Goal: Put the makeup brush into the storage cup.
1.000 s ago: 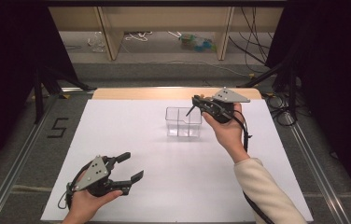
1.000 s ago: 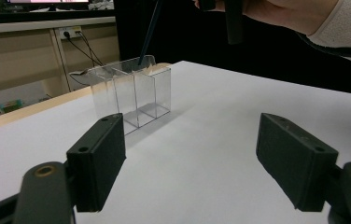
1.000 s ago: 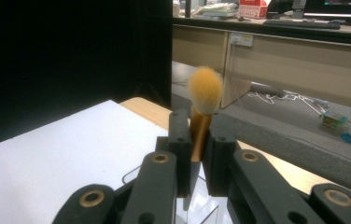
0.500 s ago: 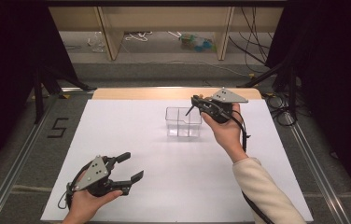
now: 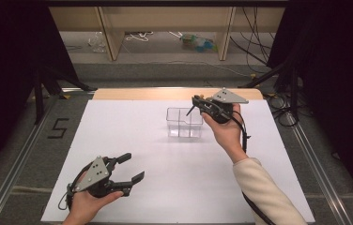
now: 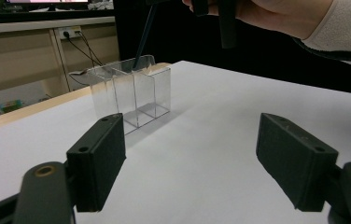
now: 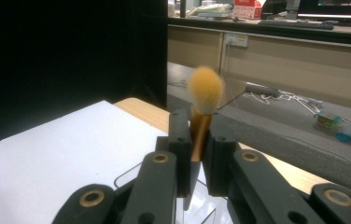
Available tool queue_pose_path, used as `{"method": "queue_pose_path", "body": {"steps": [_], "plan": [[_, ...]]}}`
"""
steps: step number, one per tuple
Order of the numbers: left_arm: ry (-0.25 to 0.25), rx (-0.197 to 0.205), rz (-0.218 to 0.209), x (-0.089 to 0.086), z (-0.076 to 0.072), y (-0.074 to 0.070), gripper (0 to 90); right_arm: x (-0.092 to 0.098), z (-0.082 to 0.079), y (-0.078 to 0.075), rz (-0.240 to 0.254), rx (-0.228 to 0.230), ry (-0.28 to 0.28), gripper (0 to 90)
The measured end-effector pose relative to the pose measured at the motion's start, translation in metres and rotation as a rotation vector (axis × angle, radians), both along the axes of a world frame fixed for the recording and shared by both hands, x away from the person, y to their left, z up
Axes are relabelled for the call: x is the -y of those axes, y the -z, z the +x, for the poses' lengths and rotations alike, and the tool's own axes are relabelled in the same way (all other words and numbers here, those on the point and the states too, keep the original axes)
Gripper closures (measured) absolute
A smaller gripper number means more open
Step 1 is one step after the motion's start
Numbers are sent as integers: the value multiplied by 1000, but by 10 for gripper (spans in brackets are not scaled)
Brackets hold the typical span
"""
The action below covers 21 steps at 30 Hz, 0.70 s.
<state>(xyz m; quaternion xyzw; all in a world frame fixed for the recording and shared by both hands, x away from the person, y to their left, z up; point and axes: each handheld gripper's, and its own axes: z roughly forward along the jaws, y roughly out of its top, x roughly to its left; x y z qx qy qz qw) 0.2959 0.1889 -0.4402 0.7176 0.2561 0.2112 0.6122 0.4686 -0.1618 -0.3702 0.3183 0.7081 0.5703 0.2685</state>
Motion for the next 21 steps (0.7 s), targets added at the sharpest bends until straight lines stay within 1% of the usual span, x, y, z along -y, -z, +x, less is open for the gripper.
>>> {"method": "queue_pose_path", "body": {"steps": [4,5,6,8,9,11,12,17,21], "plan": [[0,-1,-2,0,0,0,241,0,1,1,-2,2,2,840],[0,-1,-2,0,0,0,241,0,1,1,-5,-4,0,840],[1,-1,-2,0,0,0,241,-1,0,2,0,-20,1,839],[0,0,-1,0,0,0,241,-1,2,3,-3,-1,7,840],[0,0,-1,0,0,0,241,-1,1,3,-2,-18,4,840],[0,0,-1,0,0,0,241,-2,2,3,-3,-16,7,839],[0,0,0,0,0,0,241,-2,3,4,-4,0,10,839],[0,0,0,0,0,0,241,-2,4,6,-8,-11,4,839],[1,-1,-1,0,0,0,241,-4,4,7,-11,-5,1,839]]}}
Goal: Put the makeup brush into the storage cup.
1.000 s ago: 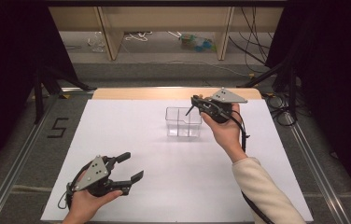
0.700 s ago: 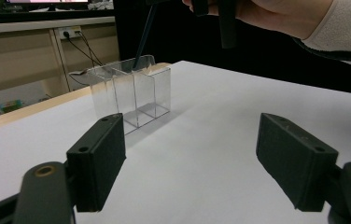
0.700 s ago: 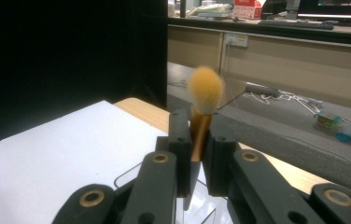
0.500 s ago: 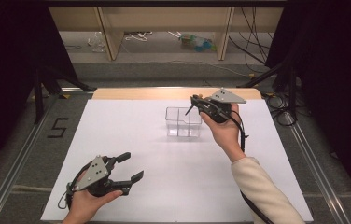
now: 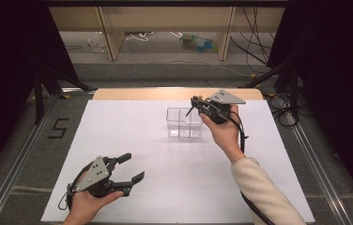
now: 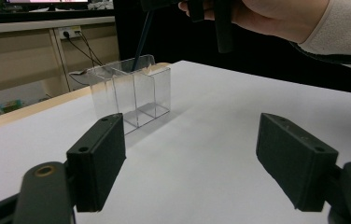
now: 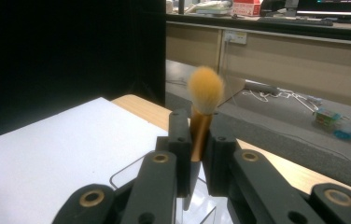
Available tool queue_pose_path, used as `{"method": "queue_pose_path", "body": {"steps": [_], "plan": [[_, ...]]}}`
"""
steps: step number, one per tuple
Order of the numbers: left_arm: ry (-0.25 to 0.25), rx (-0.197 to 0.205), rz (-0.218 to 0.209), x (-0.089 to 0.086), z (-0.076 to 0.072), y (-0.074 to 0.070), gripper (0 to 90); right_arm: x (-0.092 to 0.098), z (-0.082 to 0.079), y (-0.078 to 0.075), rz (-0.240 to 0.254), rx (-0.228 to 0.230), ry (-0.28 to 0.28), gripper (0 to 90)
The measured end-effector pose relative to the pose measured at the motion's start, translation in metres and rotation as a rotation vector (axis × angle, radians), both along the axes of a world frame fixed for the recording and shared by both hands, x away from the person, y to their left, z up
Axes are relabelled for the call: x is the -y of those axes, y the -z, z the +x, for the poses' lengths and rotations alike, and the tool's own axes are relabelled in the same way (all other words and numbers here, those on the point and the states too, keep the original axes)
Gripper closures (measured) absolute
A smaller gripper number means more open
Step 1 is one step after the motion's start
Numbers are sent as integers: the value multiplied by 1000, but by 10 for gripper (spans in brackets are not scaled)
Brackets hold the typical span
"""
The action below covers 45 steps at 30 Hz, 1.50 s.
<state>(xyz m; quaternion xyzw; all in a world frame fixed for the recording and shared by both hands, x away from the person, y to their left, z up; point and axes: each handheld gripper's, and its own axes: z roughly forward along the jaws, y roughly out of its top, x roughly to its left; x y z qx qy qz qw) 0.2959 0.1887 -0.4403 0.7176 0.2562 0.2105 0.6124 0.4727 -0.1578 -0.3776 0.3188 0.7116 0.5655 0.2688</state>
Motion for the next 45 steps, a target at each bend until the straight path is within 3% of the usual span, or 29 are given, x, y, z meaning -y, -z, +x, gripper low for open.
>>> {"method": "queue_pose_path", "body": {"steps": [2,3,11,45], "plan": [[0,0,0,0,0,0,241,-1,-1,0,2,-24,-5,840],[0,0,0,0,0,0,241,-2,0,1,0,-4,-1,839],[-1,2,1,0,0,0,241,-5,0,5,-7,-26,-9,839],[0,1,1,0,0,0,241,-11,4,15,-25,-37,-10,839]]}}
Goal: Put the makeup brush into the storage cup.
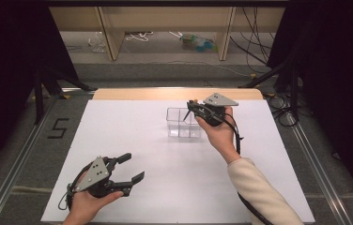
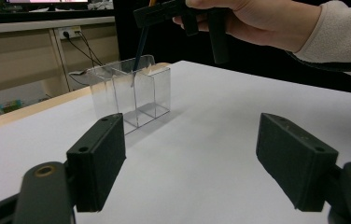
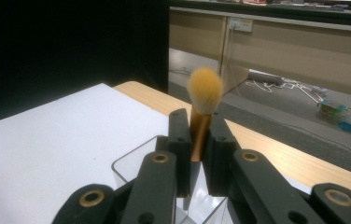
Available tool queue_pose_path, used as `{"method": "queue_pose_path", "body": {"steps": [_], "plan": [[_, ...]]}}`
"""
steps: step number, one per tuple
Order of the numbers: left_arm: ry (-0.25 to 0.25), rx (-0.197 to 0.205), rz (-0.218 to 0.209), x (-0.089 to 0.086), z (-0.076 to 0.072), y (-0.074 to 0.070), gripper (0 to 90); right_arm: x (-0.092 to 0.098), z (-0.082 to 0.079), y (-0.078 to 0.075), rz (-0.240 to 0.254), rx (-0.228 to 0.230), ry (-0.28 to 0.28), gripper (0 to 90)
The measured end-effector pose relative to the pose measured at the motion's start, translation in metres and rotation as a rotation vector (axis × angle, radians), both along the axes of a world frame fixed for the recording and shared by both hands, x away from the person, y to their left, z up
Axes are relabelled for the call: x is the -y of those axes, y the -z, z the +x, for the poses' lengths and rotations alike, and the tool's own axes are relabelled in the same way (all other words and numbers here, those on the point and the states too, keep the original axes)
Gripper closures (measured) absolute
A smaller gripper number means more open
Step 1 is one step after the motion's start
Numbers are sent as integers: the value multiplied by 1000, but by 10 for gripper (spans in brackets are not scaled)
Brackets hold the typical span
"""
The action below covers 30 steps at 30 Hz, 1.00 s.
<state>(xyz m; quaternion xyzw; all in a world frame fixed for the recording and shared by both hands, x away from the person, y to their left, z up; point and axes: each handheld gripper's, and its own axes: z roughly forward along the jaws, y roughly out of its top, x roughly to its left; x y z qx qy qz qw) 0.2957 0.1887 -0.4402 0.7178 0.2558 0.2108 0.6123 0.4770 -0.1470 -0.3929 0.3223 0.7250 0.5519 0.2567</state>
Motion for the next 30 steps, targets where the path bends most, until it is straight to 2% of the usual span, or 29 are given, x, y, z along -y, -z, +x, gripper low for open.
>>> {"method": "queue_pose_path", "body": {"steps": [30], "plan": [[0,-1,-1,0,0,0,241,-1,3,8,-25,-30,8,838]]}}
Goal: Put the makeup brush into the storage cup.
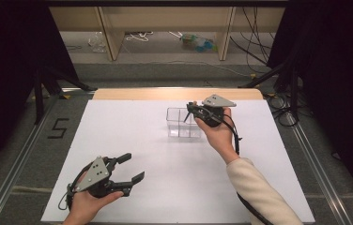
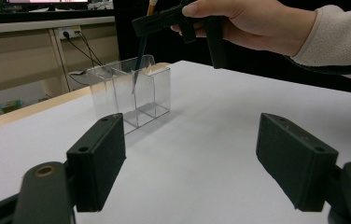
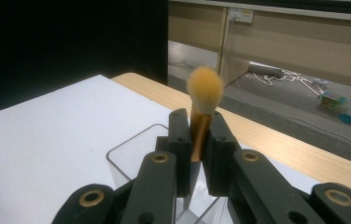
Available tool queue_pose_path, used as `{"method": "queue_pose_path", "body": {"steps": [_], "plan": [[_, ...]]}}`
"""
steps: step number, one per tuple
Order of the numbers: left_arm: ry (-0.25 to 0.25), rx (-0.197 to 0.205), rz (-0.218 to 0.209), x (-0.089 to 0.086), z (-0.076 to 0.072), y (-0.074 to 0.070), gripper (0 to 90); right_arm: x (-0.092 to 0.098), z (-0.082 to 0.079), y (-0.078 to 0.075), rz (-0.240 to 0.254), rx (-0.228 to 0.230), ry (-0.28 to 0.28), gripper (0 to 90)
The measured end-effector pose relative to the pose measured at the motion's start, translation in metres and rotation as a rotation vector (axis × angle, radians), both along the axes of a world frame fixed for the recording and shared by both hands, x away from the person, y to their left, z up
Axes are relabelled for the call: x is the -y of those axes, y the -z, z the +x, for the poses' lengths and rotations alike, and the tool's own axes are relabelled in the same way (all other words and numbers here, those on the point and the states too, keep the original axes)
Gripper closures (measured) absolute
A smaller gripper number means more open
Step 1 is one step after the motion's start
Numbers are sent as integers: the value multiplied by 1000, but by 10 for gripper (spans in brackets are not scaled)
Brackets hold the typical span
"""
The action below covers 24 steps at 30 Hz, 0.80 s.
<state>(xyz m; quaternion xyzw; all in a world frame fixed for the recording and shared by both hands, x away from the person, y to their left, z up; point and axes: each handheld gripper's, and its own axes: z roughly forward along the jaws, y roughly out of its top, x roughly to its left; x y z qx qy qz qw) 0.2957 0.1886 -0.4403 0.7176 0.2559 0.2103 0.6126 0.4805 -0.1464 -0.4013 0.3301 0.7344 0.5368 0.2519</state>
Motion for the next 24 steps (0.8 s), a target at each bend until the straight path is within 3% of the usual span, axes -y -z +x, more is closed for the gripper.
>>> {"method": "queue_pose_path", "body": {"steps": [11,13,16,20,24], "plan": [[0,1,0,0,0,0,241,1,1,1,-1,-9,-1,831],[-1,3,0,0,0,0,241,1,2,0,-11,-30,-13,743],[-1,3,0,0,0,0,241,-1,4,0,-13,-34,-11,500],[-4,1,5,-1,0,-1,241,-2,3,-1,-32,-47,-12,299],[0,2,-3,0,0,0,241,0,-2,-2,-75,-60,3,212]]}}
